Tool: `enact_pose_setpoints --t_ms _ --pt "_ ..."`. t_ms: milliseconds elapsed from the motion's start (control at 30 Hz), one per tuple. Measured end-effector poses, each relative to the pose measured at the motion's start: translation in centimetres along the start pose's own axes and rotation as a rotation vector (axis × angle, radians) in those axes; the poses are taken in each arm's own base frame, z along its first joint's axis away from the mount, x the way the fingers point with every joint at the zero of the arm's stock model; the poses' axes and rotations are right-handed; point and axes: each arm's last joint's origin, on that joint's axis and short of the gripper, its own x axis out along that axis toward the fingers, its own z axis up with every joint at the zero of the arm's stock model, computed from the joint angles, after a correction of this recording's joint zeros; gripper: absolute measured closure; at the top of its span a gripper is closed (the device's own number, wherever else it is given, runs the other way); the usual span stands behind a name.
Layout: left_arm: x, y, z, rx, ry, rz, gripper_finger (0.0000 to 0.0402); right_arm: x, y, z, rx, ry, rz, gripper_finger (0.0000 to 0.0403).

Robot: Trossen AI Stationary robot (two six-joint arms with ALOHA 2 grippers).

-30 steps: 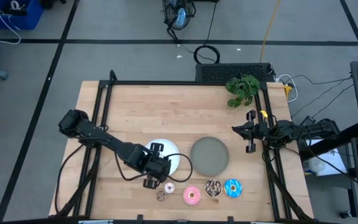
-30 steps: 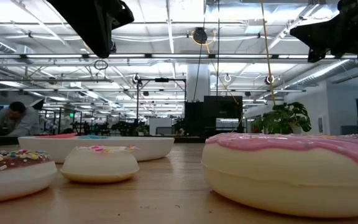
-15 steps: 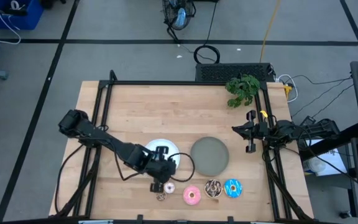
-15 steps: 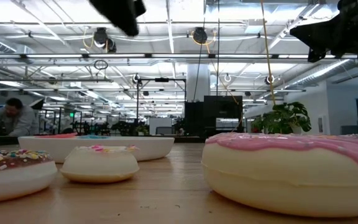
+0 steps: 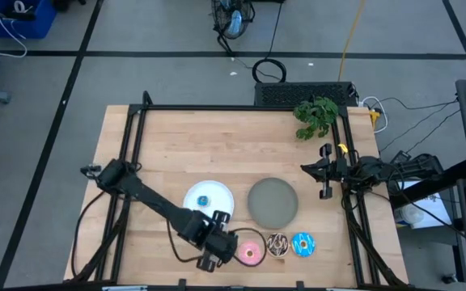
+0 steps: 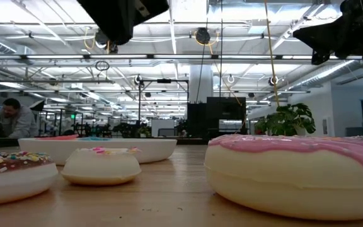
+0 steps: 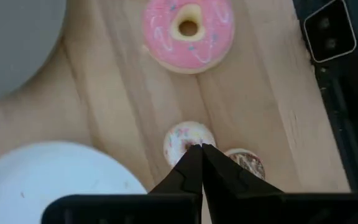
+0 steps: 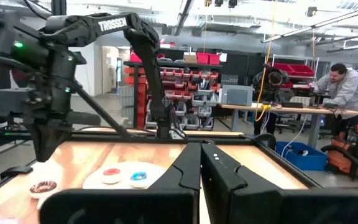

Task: Pick & Place donuts
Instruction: Put the small white donut on the white plate

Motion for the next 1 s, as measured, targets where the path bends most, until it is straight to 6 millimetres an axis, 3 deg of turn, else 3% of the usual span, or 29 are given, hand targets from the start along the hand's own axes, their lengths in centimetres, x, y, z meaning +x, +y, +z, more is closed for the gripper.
enact_pose_setpoints --t_ms 167,367,467,633,867,1000 --pt "0.4 -0.2 0.1 0.041 -0.001 0.028 0.0387 0.1 0.0 -0.1 -0.003 0.01 0.001 0.0403" --pt "-0.4 0.8 0.0 -0.027 0.008 0.053 0.0383 0.1 0.0 -0.1 -0.009 0.006 -0.001 0.0403" --pt "0.6 1.4 -0.1 -0.051 0.019 0.083 0.0372 0.1 0.0 0.0 -0.008 0.0 -0.002 0.0403" --pt "3.3 2.4 0.1 -0.087 0.033 0.066 0.0338 0.1 0.0 0.0 -0.007 -0.004 -0.004 0.0403" --pt "3.8 2.0 -0.2 -0.009 0.077 -0.063 0.0275 0.1 0.0 0.0 -0.028 -0.002 -0.003 0.0403" --pt "3.8 2.1 -0.2 -0.001 0.081 -0.047 0.0247 0.1 0.0 0.0 -0.03 -0.002 -0.003 0.0403"
